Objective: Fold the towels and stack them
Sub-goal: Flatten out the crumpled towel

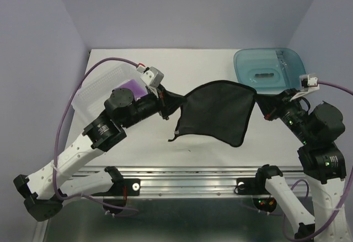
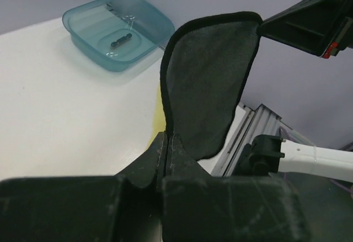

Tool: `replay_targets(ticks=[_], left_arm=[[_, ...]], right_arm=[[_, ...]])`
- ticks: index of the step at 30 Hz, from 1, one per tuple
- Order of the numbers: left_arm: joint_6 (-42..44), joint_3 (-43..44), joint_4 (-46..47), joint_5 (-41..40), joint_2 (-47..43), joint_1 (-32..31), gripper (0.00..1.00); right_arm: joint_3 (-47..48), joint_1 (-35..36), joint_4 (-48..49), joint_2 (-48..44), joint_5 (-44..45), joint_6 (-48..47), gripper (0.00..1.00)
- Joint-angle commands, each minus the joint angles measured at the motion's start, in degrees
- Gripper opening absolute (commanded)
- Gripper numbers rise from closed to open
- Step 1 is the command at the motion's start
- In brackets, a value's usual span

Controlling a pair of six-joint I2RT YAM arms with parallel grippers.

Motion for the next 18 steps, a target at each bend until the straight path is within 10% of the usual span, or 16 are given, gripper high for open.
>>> replay_targets(ticks=[1,7,18], left_arm=[[-2.6,-2.4,1.9,-3.3,-0.1,-0.9,0.0],[-4.9,-1.4,-0.3,-19.2,8.8,1.8,0.0],[1.3,15.8,2.8,-8.9,48.0,17.5,0.0]], right_arm=[[-0.6,0.5,-2.0,1.4,0.4,0.3,0.01],[-8.2,0.4,2.0,9.1,10.7,2.0,0.01],[-6.7,0.3,15.9,39.9,18.9,0.4,0.01]])
